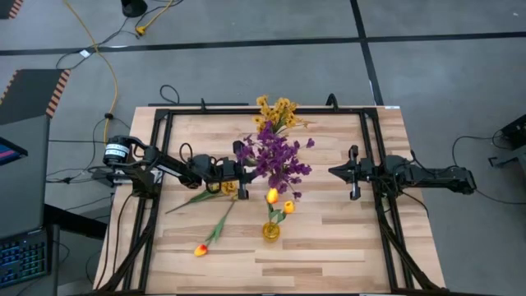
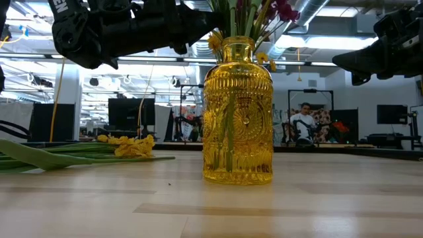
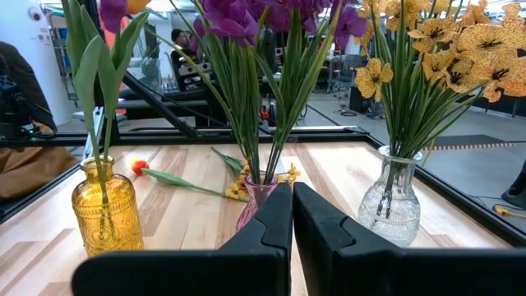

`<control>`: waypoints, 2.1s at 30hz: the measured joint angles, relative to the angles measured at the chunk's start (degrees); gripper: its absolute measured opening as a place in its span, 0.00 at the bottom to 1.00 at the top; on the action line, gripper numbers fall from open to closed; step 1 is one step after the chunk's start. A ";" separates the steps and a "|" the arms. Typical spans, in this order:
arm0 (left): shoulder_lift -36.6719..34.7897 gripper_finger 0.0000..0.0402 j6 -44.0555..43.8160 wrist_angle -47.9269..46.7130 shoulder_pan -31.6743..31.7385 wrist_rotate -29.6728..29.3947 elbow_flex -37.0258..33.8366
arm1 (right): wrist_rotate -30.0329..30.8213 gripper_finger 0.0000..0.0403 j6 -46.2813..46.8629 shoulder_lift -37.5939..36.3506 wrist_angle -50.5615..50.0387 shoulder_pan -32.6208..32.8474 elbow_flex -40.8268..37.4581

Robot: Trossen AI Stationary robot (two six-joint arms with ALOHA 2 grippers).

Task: Sort flowers into vase by color
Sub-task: Put the violet flowers into the violet vase

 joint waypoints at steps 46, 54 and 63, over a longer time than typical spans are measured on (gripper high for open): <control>-0.02 0.06 -2.84 -0.60 -0.07 -4.09 0.01 | 0.00 0.11 -0.02 -0.02 -0.01 0.01 -0.01; -0.02 0.01 -3.08 -2.40 -0.09 -4.07 0.01 | 0.00 0.11 -0.02 -0.02 -0.02 0.01 0.00; -0.04 0.01 -4.72 -6.56 -0.09 -4.07 0.01 | 0.00 0.11 -0.02 -0.02 -0.01 0.01 0.00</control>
